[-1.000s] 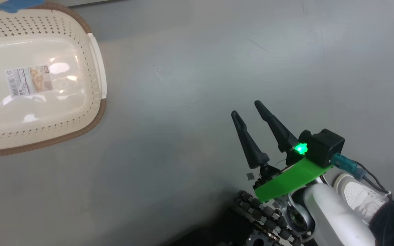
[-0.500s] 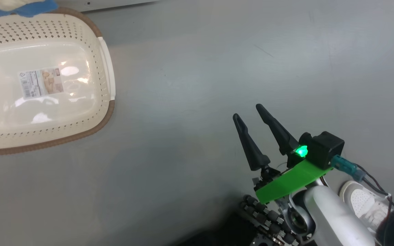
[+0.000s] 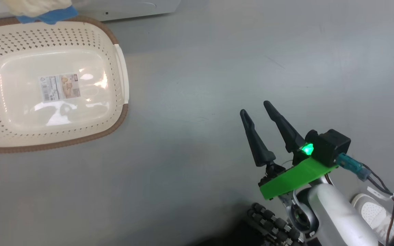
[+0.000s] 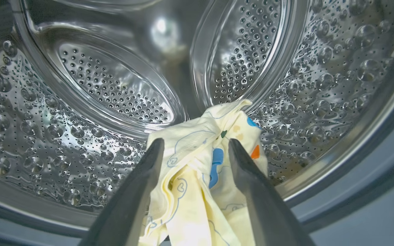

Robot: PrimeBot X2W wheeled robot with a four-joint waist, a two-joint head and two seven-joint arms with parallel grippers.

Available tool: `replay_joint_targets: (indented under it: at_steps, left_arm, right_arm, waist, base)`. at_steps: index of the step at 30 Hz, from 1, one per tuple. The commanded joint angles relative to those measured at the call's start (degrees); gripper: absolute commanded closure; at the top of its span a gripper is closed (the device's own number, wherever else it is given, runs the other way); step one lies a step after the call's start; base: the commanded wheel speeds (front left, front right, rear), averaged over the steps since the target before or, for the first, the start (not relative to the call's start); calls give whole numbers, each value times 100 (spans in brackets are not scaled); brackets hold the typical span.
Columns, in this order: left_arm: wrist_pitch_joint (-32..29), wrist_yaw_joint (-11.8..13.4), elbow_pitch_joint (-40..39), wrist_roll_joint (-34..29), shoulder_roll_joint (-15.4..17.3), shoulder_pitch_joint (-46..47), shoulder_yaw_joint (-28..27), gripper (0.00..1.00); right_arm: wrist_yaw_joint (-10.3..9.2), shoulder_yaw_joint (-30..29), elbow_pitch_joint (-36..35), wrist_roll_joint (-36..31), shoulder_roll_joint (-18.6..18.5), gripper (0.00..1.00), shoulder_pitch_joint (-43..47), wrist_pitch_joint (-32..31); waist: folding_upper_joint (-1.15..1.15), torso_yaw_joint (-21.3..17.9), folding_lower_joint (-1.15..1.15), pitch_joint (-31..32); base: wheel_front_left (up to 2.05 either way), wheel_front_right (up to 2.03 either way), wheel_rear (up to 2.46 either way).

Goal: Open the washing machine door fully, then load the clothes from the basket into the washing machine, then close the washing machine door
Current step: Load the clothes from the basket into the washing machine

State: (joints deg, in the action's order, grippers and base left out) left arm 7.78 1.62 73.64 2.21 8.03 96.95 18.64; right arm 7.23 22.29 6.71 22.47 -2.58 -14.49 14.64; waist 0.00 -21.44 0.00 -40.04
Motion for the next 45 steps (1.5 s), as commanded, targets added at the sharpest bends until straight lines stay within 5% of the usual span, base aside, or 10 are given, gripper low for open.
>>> replay_joint_targets:
  at_steps: [1, 16, 27, 36, 45]
  left_arm:
    - [73, 46, -152, 50, 99, 121, -11, 0]
    - [475, -5, -110, 614, -137, -409, -290, 0]
    - [706, -297, -543, 1075, -313, -1243, -513, 0]
    - [720, -382, -1655, 1243, -373, -2433, -610, 0]
    - [721, -431, -3434, 1282, -366, -4632, -724, 0]
  right_arm:
    - [25, 61, -112, -66, -30, 0, 112, 36]
    - [25, -301, -99, -337, -30, 0, 20, 36]
    - [25, -637, -70, -541, -30, 0, -115, 36]
    - [25, -866, -74, -680, -30, 0, -79, 36]
    - [25, -993, -62, -835, -30, 0, 48, 36]
  waist:
    - [0, 40, 0, 37]
    - [0, 459, 0, 332]
    - [0, 917, 0, 528]
    - [0, 1210, 0, 785]
    - [0, 1489, 0, 1041]
  base:
    - [0, 0, 0]
    - [0, 0, 0]
    - [0, 0, 0]
    - [0, 0, 0]
    - [0, 0, 0]
